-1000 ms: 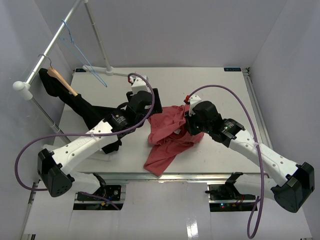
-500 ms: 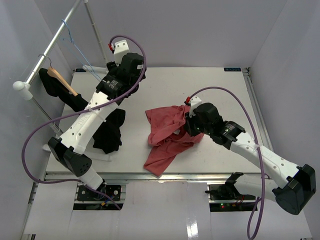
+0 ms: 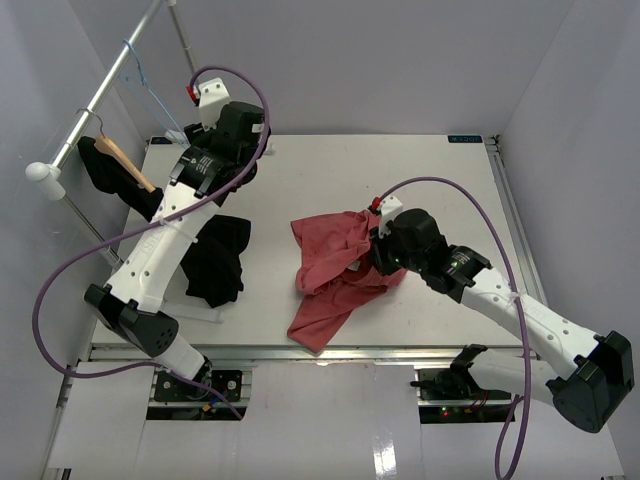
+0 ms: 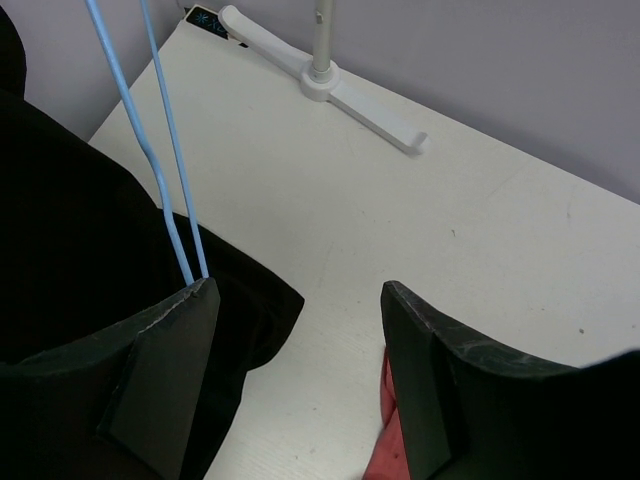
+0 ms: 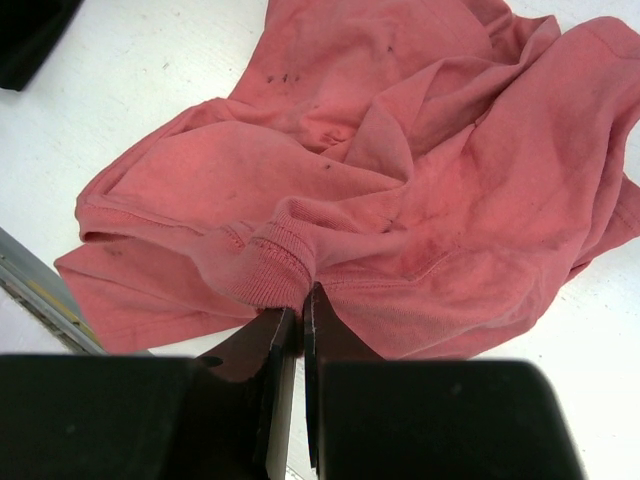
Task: Place the t-shirt on the hanger
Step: Pick up the hanger from the clothesline.
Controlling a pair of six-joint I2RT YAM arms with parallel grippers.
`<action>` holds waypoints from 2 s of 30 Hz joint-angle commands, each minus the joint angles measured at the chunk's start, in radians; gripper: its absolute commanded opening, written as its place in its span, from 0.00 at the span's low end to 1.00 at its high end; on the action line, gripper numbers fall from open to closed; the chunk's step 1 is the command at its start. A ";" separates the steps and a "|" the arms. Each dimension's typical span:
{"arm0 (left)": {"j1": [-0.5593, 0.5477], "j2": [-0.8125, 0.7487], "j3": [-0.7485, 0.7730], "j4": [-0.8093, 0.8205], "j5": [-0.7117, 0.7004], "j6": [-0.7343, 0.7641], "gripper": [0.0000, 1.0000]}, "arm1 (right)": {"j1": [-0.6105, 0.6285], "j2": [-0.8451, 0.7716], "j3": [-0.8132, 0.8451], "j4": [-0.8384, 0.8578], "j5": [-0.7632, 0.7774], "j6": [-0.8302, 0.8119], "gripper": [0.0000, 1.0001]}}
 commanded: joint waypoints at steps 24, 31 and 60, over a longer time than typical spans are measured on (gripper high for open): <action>0.326 -0.060 -0.126 0.196 0.172 0.120 0.66 | -0.002 -0.051 -0.039 0.069 -0.034 -0.026 0.08; 0.335 0.004 -0.068 0.206 0.170 0.164 0.58 | -0.002 -0.054 -0.041 0.072 -0.034 -0.030 0.08; 0.338 -0.051 0.029 0.184 0.254 0.254 0.00 | -0.002 -0.066 -0.045 0.079 -0.073 -0.034 0.08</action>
